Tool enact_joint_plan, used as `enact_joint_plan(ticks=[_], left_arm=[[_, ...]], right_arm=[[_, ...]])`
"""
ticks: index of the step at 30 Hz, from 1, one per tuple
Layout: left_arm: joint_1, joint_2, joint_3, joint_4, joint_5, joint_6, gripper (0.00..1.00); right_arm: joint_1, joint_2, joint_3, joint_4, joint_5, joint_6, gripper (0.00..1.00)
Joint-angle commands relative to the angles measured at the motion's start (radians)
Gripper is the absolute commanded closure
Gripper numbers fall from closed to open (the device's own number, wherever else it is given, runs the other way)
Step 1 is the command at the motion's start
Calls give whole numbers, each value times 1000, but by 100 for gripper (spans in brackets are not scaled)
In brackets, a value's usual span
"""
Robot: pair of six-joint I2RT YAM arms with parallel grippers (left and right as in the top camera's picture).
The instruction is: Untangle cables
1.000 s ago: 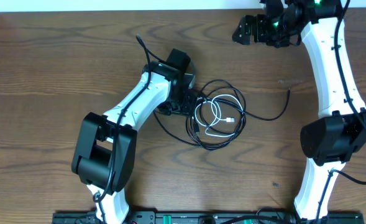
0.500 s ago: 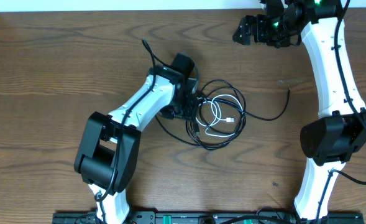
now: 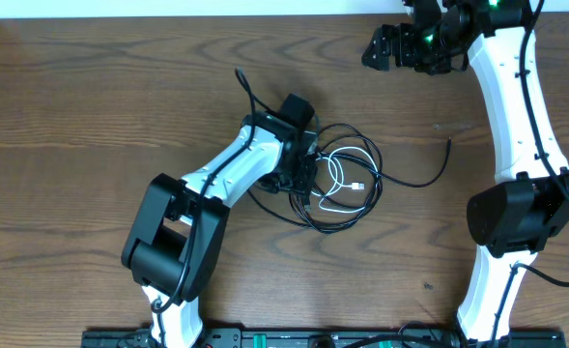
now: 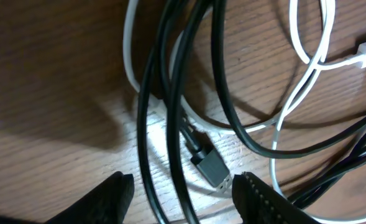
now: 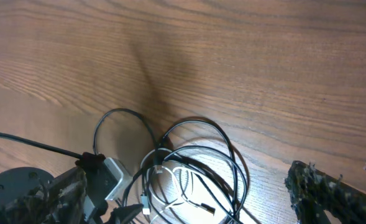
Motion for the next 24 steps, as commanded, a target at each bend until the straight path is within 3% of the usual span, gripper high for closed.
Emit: enact_joint_plan(ticks=[1,13,17,19,24], left_arm=[[-6,29,-10,-1,-10,-4,46],[-6,44,-10,2,-10,-8,55],[-6,45,-10,2,-10,-8,69],[-5,45,-9,2,-9,-8,89],[2,14,27,0,-10,25,93]], right_arm=[[3,-36,6,-2,5,-11,1],[3,-36,6,-2,5,-11,1],[3,-36,6,-2,5,-11,1],[3,-36,6,-2,5,-11,1],[3,-36,6,-2,5,-11,1]])
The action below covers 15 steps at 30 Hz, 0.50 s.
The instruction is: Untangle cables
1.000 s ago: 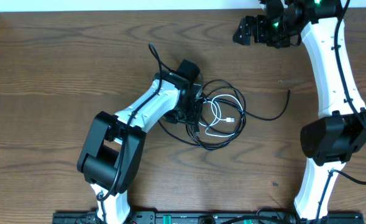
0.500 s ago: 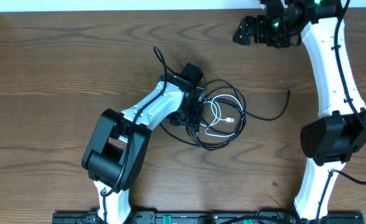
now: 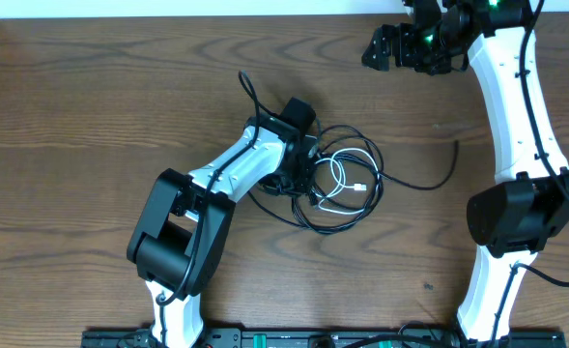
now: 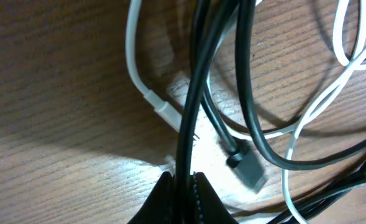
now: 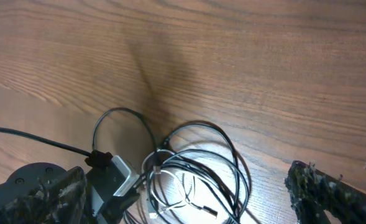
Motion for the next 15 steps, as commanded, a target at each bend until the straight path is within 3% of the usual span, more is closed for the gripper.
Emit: enact_joint_plan(ticks=[1,8,15], left_arm=[[13,-35,51,-7,-6,39,92],[109,-229,248,-5,35,42,93],[175,-365,273,72,157,21,93]], right_arm=[[3,-36,6,-2,5,-11,1],[12,-36,6,-2,-6,-37,1],[43,-36,6,11,-87,-99,1]])
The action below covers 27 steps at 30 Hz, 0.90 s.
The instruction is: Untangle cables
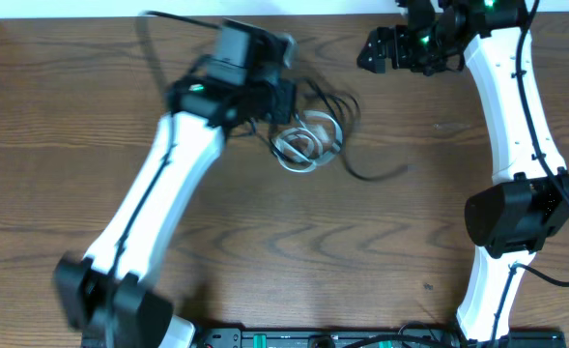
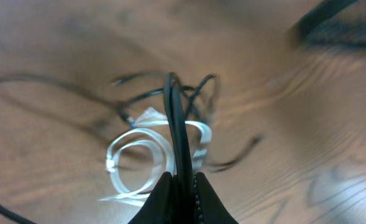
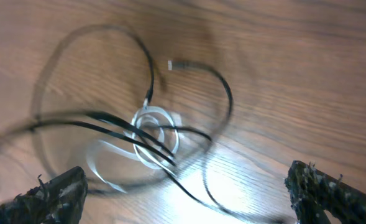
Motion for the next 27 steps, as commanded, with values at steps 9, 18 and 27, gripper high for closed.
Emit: enact_joint_plan(ticks=[9,18,27], left_arm=[[32,-77,3,93,122,-66,93],[88,-77,3,143,183,-145,92],[110,-77,3,149,219,-156,93]], right_arm=[[55,-36,6,12,-81,-69,1],[105,-26,6,39,-78,-79,1],[107,-3,4,49,25,-42,2]])
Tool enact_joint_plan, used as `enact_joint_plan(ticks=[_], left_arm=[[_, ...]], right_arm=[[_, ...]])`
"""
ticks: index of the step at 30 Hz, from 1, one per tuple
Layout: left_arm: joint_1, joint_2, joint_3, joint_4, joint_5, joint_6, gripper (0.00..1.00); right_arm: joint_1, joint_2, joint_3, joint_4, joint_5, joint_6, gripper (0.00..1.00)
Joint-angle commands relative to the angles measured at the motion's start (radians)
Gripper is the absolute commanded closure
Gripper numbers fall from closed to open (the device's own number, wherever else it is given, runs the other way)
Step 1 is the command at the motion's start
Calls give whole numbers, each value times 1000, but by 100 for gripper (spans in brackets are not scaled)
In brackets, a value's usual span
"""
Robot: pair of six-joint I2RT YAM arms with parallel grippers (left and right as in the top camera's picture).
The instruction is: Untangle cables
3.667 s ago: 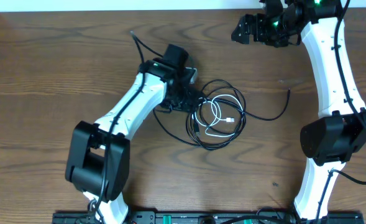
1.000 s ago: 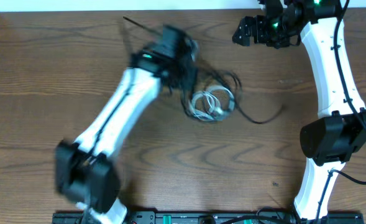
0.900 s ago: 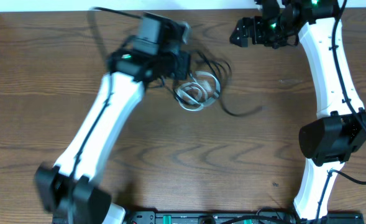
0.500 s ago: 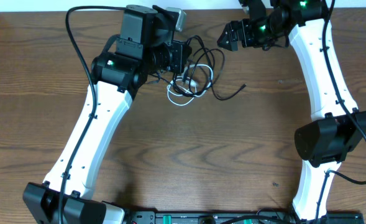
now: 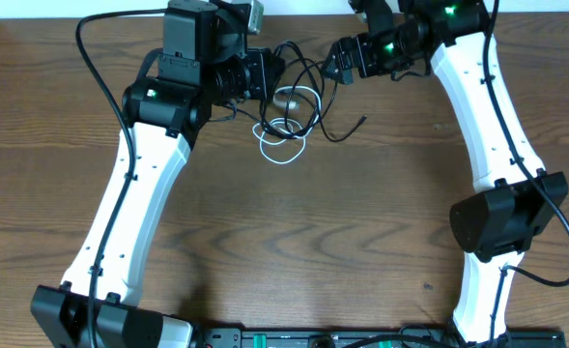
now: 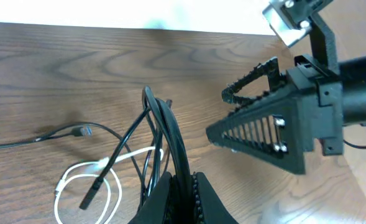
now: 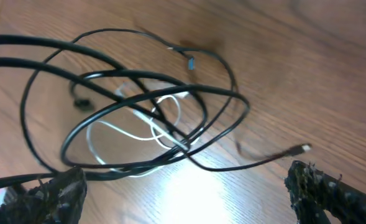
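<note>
A tangle of black cables [image 5: 301, 85] hangs and trails at the far middle of the table, with a thin white cable [image 5: 282, 135] looped through it. My left gripper [image 5: 268, 75] is raised and shut on a bunch of black cable strands [image 6: 170, 134], its fingertips [image 6: 198, 190] pinching them. The white cable [image 6: 77, 180] lies below on the wood. My right gripper [image 5: 342, 53] stands open just right of the tangle, nothing between its fingers. In the right wrist view the black loops [image 7: 139, 106] and white cable [image 7: 146, 127] lie ahead of that gripper [image 7: 189, 199].
One black cable [image 5: 86, 43] runs from the left gripper up and round to the far left. A loose black cable end [image 5: 359, 122] lies right of the tangle. The table's far edge [image 5: 294, 10] is close behind both grippers.
My right gripper has moved left and now stands next to the tangle. The left gripper still holds the black strands; the tangle hangs more spread out, the white cable loop lower.
My left gripper was open over the tangle at the table's middle. Then it was shut on black strands there. Then it held them raised near the far edge, the tangle carried along. Now the right gripper is open beside the hanging loops.
</note>
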Motion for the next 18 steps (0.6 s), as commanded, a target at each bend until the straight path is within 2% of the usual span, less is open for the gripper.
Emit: enact_joint_plan(ticks=[1,10,18], left_arm=[[8,-15,4,11,51,-18,92],[8,-25,5,25,55,-71,92],[8,-52,5,26,55,-99,93]], right_arm=[[-3,5,3,2,64,11,2],[0,98,3,31,89,7,8],[14,155,3,77,65,7,7]])
